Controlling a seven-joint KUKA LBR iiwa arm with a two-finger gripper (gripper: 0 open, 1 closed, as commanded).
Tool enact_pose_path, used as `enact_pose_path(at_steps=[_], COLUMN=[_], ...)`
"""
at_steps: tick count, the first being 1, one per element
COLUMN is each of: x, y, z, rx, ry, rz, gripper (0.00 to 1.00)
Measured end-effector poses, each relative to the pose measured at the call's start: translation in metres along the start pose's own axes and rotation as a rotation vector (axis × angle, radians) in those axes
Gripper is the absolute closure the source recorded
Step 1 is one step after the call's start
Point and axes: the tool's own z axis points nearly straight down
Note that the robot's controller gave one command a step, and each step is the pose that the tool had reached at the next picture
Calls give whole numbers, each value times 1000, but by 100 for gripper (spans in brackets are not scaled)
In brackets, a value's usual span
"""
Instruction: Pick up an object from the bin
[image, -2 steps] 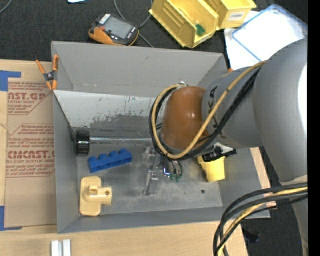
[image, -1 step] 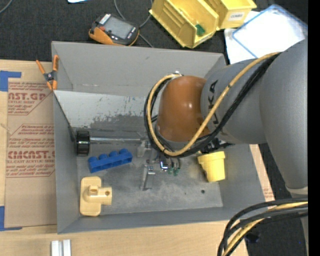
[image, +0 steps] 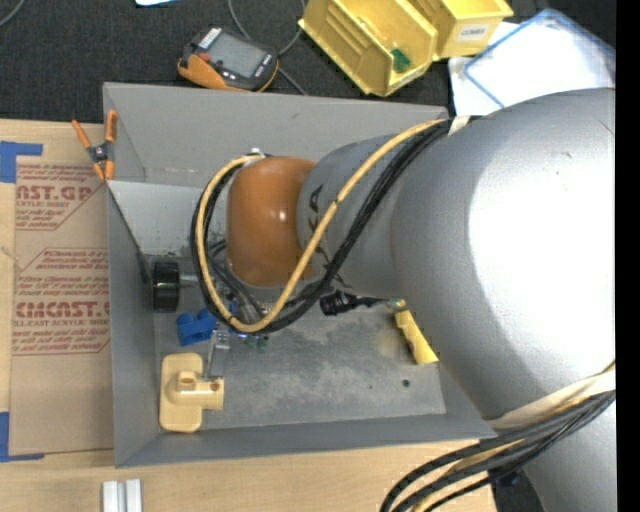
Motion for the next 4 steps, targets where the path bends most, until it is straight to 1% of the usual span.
enact_pose_path(at_steps=[1, 2, 3, 4], x=[-43, -10, -10, -7], y=[-11, -17, -17, -18], z=[35, 36, 35, 8], rx=[1, -3, -2, 2], ry=[-23, -6, -6, 4], rz=[-38, 34, 34, 33], gripper=[0, 100, 100, 100])
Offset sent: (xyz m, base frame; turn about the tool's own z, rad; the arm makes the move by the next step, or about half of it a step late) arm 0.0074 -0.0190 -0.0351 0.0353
